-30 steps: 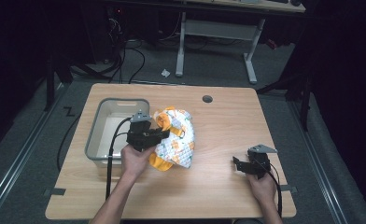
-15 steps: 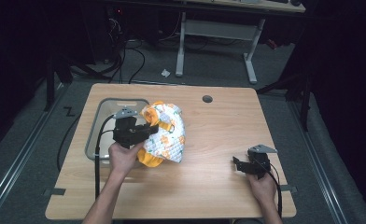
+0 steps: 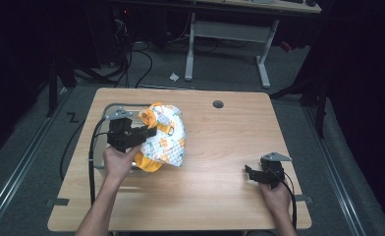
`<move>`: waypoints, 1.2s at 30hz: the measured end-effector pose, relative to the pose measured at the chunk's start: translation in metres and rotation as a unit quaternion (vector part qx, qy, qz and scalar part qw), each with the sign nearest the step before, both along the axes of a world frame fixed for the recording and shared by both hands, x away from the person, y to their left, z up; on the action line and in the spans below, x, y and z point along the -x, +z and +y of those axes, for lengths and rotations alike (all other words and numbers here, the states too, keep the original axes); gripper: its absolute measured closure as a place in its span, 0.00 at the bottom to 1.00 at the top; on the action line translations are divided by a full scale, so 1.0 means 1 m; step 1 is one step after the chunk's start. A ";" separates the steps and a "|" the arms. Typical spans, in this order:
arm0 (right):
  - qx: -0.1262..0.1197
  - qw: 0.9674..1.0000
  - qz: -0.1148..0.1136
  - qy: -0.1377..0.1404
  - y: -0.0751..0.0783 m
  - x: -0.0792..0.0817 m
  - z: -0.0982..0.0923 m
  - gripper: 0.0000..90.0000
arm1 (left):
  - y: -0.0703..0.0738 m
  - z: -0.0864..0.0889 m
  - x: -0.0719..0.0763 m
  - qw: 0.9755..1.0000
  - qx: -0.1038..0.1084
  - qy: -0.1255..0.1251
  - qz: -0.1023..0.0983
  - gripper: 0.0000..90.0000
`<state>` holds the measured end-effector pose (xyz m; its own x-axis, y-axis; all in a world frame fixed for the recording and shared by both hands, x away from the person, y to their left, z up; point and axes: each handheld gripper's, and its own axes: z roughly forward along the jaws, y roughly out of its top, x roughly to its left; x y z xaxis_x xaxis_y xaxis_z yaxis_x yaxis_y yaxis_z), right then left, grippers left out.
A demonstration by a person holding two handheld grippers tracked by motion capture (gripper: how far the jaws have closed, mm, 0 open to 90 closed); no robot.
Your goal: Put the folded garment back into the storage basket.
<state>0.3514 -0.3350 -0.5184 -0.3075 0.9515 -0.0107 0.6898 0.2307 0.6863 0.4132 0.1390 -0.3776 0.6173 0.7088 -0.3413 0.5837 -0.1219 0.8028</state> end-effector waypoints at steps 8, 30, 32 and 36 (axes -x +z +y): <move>0.000 1.000 0.000 0.000 0.000 0.000 0.000 0.30 | 0.002 0.014 0.000 1.000 0.003 0.020 -0.001 0.83; 0.000 1.000 0.000 0.000 0.000 0.000 0.000 0.30 | 0.004 0.045 -0.005 0.998 -0.015 0.057 -0.007 0.83; 0.000 1.000 0.000 0.000 0.000 0.000 0.000 0.30 | 0.005 0.047 -0.007 0.998 -0.021 0.059 -0.007 0.83; 0.000 1.000 0.000 0.000 0.000 0.000 0.000 0.30 | 0.005 0.050 -0.008 0.998 -0.022 0.065 -0.006 0.84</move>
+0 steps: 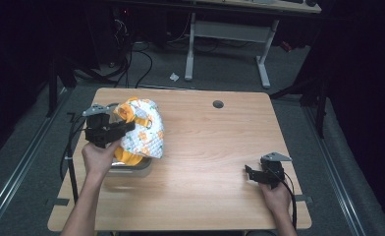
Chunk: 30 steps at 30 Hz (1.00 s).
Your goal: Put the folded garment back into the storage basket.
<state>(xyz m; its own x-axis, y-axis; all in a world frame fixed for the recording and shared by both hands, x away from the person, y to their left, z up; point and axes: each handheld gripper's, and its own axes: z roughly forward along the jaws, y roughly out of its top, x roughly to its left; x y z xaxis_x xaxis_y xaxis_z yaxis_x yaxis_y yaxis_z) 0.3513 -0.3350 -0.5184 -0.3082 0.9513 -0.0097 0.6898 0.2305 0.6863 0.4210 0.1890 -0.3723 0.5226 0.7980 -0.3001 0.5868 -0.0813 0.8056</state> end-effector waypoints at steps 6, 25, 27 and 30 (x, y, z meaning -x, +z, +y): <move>0.000 1.000 0.000 0.000 0.000 0.000 0.000 0.30 | -0.002 0.005 -0.002 1.000 -0.012 0.007 0.000 0.84; 0.000 1.000 0.000 -0.001 0.000 0.000 0.000 0.30 | -0.013 0.015 -0.014 0.999 -0.032 0.016 0.011 0.83; 0.000 1.000 0.000 -0.001 0.000 0.000 0.000 0.30 | -0.015 0.016 -0.016 0.999 -0.034 0.014 0.014 0.83; 0.000 1.000 0.000 -0.001 0.000 0.000 0.000 0.30 | -0.020 0.017 -0.019 0.999 -0.035 0.009 0.023 0.83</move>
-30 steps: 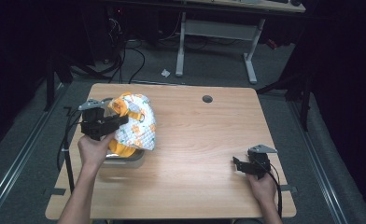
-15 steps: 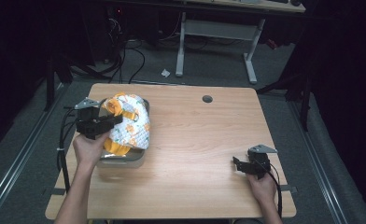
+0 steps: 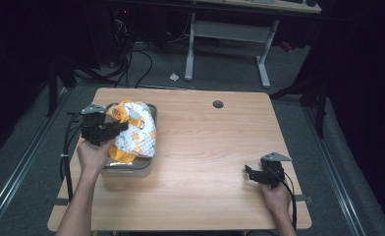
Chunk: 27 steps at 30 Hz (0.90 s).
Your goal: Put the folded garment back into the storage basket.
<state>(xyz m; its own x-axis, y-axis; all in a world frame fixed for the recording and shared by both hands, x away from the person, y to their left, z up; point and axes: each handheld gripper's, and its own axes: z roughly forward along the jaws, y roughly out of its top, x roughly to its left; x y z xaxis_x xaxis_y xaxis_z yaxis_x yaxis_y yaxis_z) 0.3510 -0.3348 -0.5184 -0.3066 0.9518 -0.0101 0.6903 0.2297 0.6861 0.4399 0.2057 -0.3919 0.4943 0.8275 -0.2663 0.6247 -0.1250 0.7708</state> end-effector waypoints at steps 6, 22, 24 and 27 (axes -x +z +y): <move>0.000 1.000 0.000 0.000 0.000 0.000 0.000 0.30 | -0.007 0.003 -0.002 1.000 0.014 0.003 0.010 0.83; 0.000 1.000 0.000 0.000 0.000 0.000 0.000 0.30 | -0.022 0.007 -0.010 0.999 -0.014 0.015 0.025 0.83; 0.000 1.000 0.000 0.000 0.000 0.000 0.000 0.30 | -0.023 0.007 -0.011 0.999 -0.015 0.017 0.027 0.83; 0.000 1.000 0.000 0.000 0.000 0.000 0.000 0.30 | -0.024 0.006 -0.011 0.999 -0.019 0.016 0.029 0.83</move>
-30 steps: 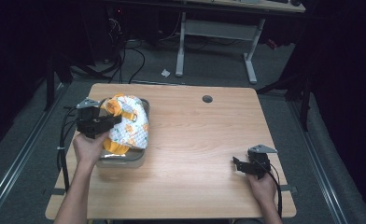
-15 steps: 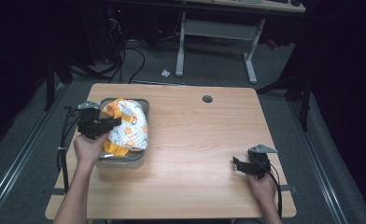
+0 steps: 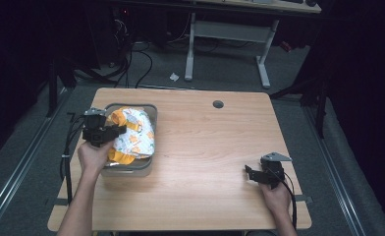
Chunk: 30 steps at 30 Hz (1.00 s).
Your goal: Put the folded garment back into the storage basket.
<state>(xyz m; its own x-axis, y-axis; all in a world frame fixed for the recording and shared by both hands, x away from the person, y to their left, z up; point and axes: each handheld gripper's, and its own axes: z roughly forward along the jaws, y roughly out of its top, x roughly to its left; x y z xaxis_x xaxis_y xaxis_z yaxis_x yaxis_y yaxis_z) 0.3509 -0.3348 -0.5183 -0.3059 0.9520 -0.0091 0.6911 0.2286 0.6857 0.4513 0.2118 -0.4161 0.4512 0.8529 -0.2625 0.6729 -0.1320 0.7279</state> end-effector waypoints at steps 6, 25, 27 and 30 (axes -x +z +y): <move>0.000 1.000 0.000 0.000 0.000 0.000 0.000 0.30 | -0.004 -0.001 -0.004 1.000 -0.022 0.006 0.005 0.83; 0.000 1.000 0.000 0.000 0.000 0.000 0.000 0.30 | -0.029 -0.009 -0.020 0.996 -0.069 0.022 0.047 0.82; 0.001 1.000 0.000 0.001 0.000 0.000 0.000 0.30 | -0.031 -0.009 -0.021 0.996 -0.071 0.023 0.054 0.82; 0.001 1.000 -0.001 0.001 0.000 0.000 0.000 0.30 | -0.033 -0.009 -0.022 0.994 -0.081 0.025 0.062 0.81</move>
